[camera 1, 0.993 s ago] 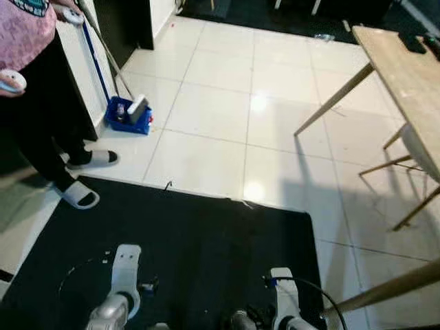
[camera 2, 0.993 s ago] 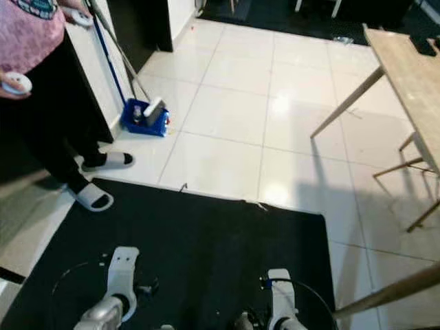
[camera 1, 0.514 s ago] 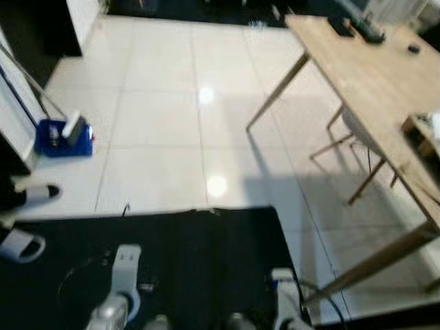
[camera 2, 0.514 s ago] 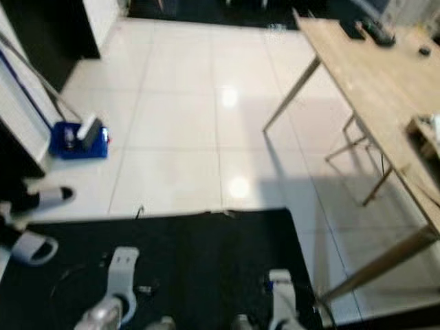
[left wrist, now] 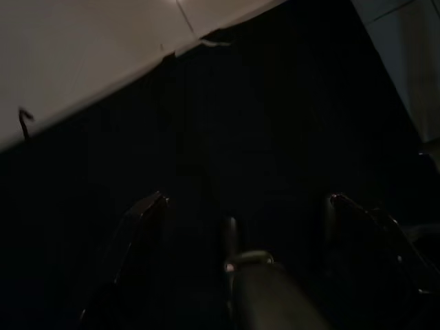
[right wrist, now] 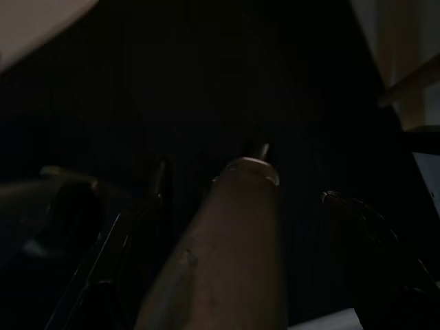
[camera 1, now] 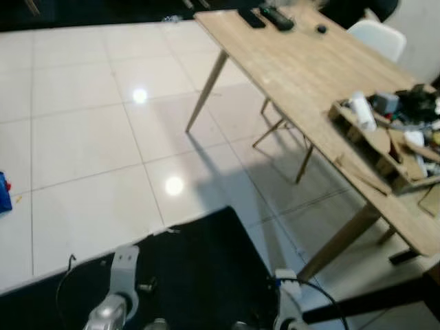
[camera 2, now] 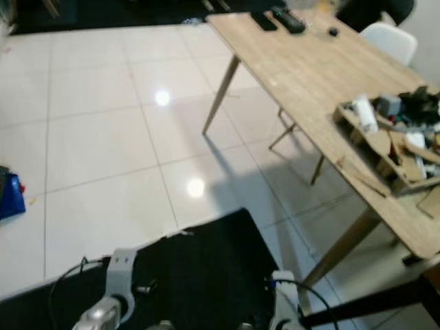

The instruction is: Picking trash to rubbish bin

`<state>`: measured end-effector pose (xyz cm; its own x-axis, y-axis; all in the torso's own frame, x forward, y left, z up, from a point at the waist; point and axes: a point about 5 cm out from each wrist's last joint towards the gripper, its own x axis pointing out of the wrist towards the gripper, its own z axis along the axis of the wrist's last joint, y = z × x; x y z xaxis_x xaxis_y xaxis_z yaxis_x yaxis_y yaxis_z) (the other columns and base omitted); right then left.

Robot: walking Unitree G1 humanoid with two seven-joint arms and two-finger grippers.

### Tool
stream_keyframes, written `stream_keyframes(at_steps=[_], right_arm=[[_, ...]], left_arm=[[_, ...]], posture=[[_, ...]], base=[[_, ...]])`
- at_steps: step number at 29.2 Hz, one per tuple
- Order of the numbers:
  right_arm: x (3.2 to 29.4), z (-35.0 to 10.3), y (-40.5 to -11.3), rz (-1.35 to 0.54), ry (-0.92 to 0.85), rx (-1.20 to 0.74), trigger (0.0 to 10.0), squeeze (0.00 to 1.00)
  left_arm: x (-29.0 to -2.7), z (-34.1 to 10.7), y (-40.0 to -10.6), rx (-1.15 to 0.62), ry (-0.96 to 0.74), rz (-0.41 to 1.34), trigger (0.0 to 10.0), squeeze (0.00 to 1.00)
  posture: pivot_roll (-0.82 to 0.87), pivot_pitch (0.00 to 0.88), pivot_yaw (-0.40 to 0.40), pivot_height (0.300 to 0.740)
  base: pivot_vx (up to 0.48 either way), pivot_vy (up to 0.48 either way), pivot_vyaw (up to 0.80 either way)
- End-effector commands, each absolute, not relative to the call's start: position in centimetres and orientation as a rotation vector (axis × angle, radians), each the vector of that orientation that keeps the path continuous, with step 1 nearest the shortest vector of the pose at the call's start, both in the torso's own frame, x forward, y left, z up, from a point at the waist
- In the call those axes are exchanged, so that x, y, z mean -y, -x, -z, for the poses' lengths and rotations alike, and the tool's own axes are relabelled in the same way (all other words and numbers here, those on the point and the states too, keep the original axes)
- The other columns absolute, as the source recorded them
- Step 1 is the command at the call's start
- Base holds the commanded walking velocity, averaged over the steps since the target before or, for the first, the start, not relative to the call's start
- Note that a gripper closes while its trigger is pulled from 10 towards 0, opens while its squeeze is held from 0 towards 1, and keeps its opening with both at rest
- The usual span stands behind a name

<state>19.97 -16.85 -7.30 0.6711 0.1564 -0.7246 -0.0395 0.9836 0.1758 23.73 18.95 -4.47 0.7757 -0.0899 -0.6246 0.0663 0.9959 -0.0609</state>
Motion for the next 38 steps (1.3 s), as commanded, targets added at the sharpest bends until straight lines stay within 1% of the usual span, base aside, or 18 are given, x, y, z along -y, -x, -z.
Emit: stream_keyframes(at_steps=[1,10,23,38], right_arm=[[18.0,7.9,-18.8,-0.057,-0.158,-0.873,10.0,0.00],[18.6,8.2,-18.2,0.020,-0.191,-0.892,10.0,0.00],[18.9,8.4,-17.7,0.049,-0.196,-0.903,10.0,0.00],[18.6,8.6,-17.4,0.020,-0.181,-0.924,10.0,0.00]], left_arm=[[-18.5,5.2,-22.9,-0.718,0.037,0.098,10.0,0.00],[-18.6,5.2,-22.9,-0.721,0.033,0.101,10.0,0.00],[-18.6,5.3,-22.7,-0.729,0.026,0.111,10.0,0.00],[-18.6,5.4,-22.6,-0.736,-0.014,0.127,10.0,0.00]], posture=[[0.05,0.189,-0.043,0.740],[0.05,0.184,-0.033,0.740],[0.05,0.183,-0.025,0.740],[0.05,0.186,-0.030,0.740]], base=[[0.360,0.000,-0.80],[0.357,0.000,-0.80],[0.350,0.000,-0.77],[0.000,0.000,0.00]])
